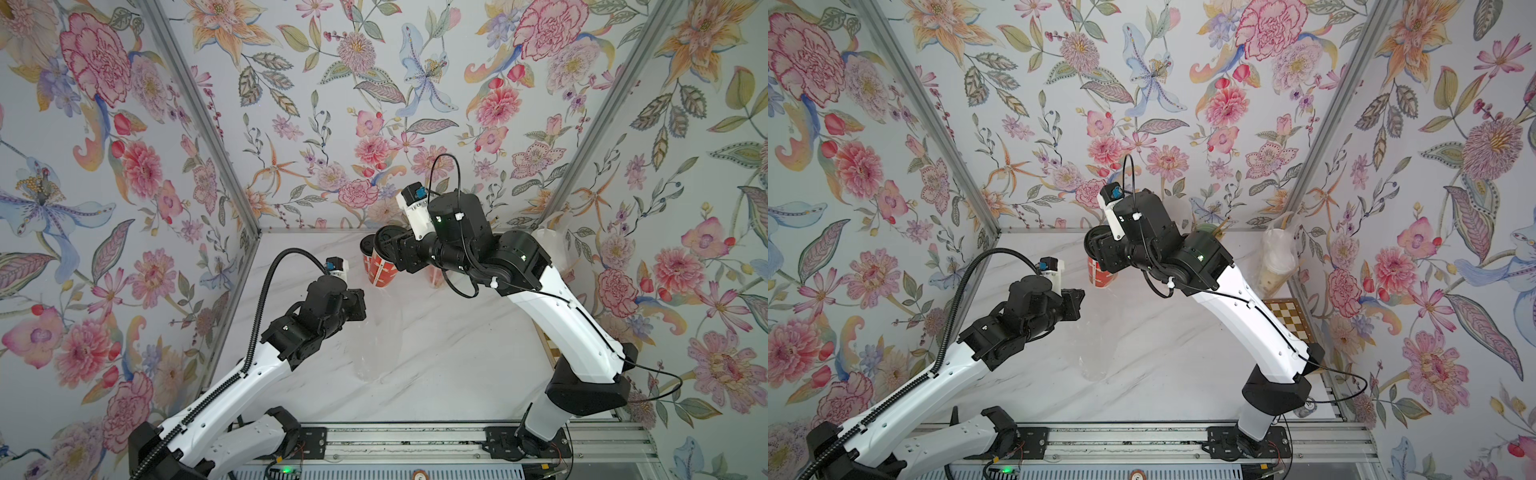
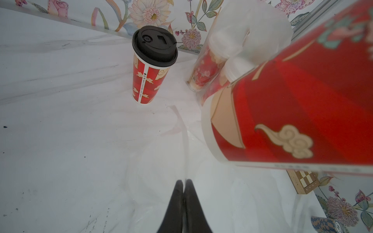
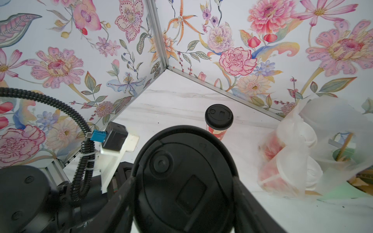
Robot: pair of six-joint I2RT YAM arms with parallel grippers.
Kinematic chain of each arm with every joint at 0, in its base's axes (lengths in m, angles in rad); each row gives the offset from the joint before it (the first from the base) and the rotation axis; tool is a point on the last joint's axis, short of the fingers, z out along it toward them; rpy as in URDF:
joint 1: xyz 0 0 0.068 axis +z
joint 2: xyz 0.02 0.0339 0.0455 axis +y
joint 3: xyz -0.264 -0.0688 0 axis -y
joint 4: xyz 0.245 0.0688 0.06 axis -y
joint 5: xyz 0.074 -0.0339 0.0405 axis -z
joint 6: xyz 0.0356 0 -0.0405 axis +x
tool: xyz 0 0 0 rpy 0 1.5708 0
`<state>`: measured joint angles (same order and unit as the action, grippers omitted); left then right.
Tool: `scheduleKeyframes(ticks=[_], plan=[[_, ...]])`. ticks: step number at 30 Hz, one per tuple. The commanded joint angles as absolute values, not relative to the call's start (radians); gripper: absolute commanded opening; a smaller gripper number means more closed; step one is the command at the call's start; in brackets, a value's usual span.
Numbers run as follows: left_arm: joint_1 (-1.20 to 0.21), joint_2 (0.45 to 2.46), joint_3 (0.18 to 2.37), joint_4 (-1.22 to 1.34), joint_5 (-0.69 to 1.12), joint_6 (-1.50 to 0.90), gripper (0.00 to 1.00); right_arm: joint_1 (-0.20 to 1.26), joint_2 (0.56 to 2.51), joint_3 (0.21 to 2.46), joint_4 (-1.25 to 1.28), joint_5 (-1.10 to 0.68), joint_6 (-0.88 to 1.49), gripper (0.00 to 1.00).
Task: Pack milk tea into plastic carrier bags
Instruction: Pick up the milk tea cup at the center of the board, then place the milk tea cup in the plastic carrier bag.
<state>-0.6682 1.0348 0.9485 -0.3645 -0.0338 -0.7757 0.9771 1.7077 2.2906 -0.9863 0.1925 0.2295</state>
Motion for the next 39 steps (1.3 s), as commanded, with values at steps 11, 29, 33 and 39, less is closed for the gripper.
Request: scheduleKeyframes(ticks=[11,29,33,39], plan=[[-0.667,1.015,0.939,-0.38,-0.058,-0.778,0.08,1.028,1.704,2.198,-0.985,0.275,0.295,0.59],[-0.667,1.005,0.937,-0.371,-0.052,-0.787,0.06,1.011,1.706,1.882,-0.749,0.225,0.362,0.56],[-0.667,1.001,0.938,-0.371,-0.051,-0.788,0.06,1.011,1.696,1.783,-0.656,0.253,0.383,0.55],[-0.667,0.98,0.948,-0.364,-0.049,-0.795,0.05,1.011,1.689,1.648,-0.549,0.271,0.405,0.54]])
